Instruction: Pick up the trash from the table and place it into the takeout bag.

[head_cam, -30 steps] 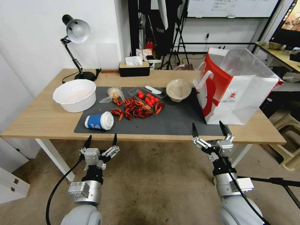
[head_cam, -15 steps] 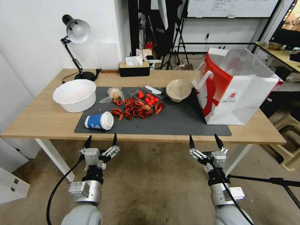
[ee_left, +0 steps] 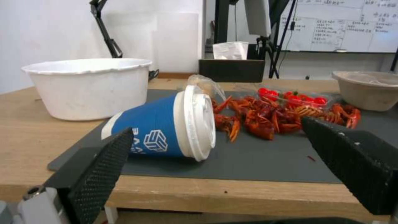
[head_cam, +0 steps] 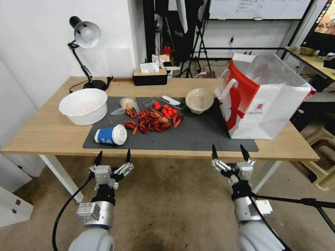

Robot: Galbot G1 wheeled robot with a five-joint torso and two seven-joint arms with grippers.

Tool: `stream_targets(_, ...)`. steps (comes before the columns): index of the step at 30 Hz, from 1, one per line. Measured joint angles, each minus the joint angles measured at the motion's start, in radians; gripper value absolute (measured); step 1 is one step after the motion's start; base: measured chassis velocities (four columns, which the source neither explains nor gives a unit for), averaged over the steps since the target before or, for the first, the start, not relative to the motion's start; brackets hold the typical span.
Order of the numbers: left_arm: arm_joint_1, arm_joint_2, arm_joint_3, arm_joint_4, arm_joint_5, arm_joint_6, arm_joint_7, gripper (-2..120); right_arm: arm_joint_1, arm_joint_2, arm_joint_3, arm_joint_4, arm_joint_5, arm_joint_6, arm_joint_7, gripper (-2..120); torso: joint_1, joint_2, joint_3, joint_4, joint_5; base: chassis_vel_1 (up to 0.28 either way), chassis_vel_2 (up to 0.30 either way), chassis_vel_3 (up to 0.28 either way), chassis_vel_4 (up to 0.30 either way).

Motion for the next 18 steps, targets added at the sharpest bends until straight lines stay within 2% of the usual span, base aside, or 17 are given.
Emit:
stream_targets(7,-0.004,0.001,0.004,0.001,0.001,0.000,0.001,100,0.129,0.001,-0.060,-0.030,0.117,-0.073,0.056,100,0.000,0.000,0.000,-0.0001,-0.0001,0.000,0.000,0.000,0.000)
stream_targets(8,-0.006,0.003,0.006,0.002,0.001,0.001,0.002,100,0.197,0.004,-0.080,-0.049,0.200,-0.102,0.075,100,0.000,0.000,0.000,0.0004,0.0000,0.000,0.000,0.000,0.000)
stream_targets(10,-0.010,0.007,0.009,0.004,0.001,0.005,0.003,100,0.221,0.005,-0.081,-0.057,0.237,-0.113,0.080,100,0.000,0.000,0.000,0.0006,-0.0001,0.000,0.000,0.000,0.000)
stream_targets(11,-0.015,0.010,0.013,0.008,0.002,0.008,0.006,100,0.272,0.008,-0.084,-0.077,0.305,-0.130,0.092,100,0.000,0.000,0.000,-0.0008,-0.0003,0.000,0.000,0.000,0.000)
stream_targets(14,-0.012,0.008,0.013,0.010,0.003,0.009,0.007,100,0.388,0.015,-0.107,-0.125,0.433,-0.169,0.119,100,0.000,0.000,0.000,0.0001,-0.0001,0.000,0.000,0.000,0.000)
stream_targets(18,-0.012,0.006,0.009,0.010,0.003,0.009,0.007,100,0.479,0.031,-0.133,-0.174,0.525,-0.195,0.151,100,0.000,0.000,0.000,0.0000,-0.0002,0.000,0.000,0.000,0.000)
